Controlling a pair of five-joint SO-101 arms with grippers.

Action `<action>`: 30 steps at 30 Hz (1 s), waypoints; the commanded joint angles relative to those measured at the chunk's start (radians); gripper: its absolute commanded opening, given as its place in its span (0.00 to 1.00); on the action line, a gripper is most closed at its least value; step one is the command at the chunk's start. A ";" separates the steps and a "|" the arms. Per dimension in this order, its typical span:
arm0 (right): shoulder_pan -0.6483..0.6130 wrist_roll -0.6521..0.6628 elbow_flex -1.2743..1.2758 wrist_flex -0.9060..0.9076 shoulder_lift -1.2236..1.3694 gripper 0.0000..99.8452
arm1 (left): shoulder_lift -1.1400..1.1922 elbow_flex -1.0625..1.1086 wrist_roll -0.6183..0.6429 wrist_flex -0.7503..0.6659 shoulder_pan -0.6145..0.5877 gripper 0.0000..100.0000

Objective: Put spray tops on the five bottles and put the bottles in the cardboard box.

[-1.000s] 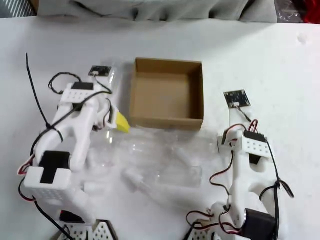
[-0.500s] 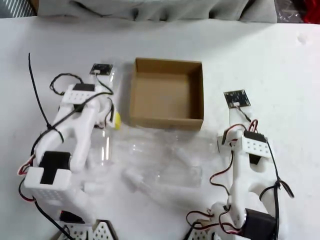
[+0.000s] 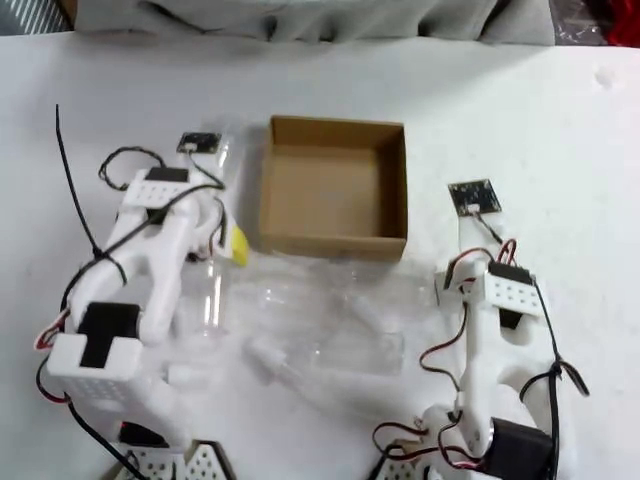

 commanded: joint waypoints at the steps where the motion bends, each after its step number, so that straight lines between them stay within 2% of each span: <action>1: -0.002 0.005 -0.005 -0.012 -0.002 0.02 | -0.036 -0.068 0.012 0.120 0.015 0.23; 11: -0.002 0.008 -0.005 -0.012 -0.002 0.02 | -0.058 -0.066 0.011 0.114 0.015 0.23; 17: -0.002 0.008 -0.005 -0.012 -0.002 0.02 | -0.058 -0.068 0.018 0.117 0.010 0.35; 25: -0.002 0.008 -0.005 -0.012 -0.002 0.02 | -0.059 -0.009 0.018 0.114 0.025 0.30; 30: -0.002 0.008 -0.005 -0.012 -0.002 0.02 | -0.061 0.034 0.020 0.044 0.021 0.30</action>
